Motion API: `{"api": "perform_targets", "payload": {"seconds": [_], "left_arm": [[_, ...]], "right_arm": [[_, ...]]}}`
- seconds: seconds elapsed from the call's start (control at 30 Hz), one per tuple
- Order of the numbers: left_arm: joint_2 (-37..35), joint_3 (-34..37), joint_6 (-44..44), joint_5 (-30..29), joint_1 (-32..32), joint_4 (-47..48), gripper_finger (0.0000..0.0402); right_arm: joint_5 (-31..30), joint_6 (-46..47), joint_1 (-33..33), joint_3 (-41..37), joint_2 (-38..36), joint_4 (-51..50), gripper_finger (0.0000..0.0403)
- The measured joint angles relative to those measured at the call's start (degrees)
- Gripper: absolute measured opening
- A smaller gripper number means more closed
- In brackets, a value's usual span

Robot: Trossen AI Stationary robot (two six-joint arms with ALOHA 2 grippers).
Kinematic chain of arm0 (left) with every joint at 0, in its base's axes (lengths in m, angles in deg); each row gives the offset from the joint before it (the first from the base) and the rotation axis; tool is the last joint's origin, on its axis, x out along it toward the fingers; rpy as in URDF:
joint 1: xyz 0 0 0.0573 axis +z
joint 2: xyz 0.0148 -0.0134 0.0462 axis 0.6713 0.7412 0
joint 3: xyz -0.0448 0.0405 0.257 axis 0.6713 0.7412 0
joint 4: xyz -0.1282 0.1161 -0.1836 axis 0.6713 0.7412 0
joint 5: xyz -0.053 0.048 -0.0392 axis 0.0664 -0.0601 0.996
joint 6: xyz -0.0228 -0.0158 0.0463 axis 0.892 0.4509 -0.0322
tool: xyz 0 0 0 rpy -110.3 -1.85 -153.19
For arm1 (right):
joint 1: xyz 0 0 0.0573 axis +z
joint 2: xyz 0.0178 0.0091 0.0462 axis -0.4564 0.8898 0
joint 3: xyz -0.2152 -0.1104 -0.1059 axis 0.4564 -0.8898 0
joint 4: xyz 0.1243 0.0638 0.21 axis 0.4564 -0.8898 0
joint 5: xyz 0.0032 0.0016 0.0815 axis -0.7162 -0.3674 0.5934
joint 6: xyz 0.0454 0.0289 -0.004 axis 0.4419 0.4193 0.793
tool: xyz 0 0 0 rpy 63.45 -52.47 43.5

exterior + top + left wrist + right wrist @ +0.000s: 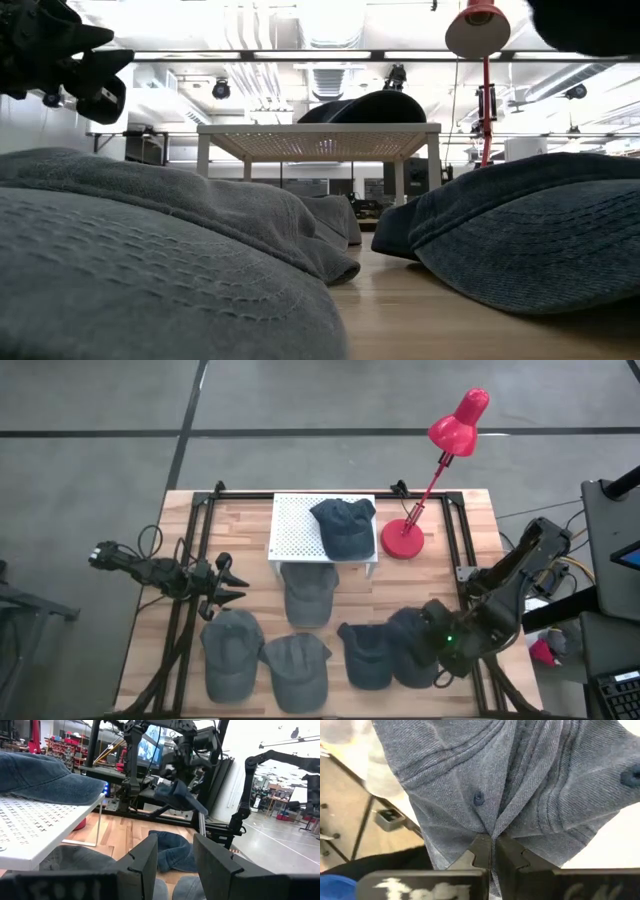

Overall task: Pick & Place hat
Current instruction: Stack the right black cap on top of the black cap on the shelf

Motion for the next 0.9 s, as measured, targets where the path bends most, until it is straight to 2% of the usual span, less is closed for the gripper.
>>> {"api": "perform_targets", "payload": {"seconds": [0.17, 0.47, 0.67, 0.9], "left_arm": [[0.0, 0.0, 0.0, 0.0, 0.0, 0.0, 0.0129], [0.0, 0.0, 0.0, 0.0, 0.0, 0.0, 0.0129], [0.0, 0.0, 0.0, 0.0, 0.0, 0.0, 0.0129], [0.0, 0.0, 0.0, 0.0, 0.0, 0.0, 0.0129]], "right_arm": [[-7.2, -5.9, 0.0, 0.3, -2.0, 1.3, 0.0008], [-23.0, -9.2, -1.3, 0.2, -3.4, 1.3, 0.0008], [-22.8, -10.5, -8.6, 1.3, -3.4, 1.3, 0.0008], [-16.5, -23.0, -21.0, 7.7, -3.0, 1.6, 0.0008]]}}
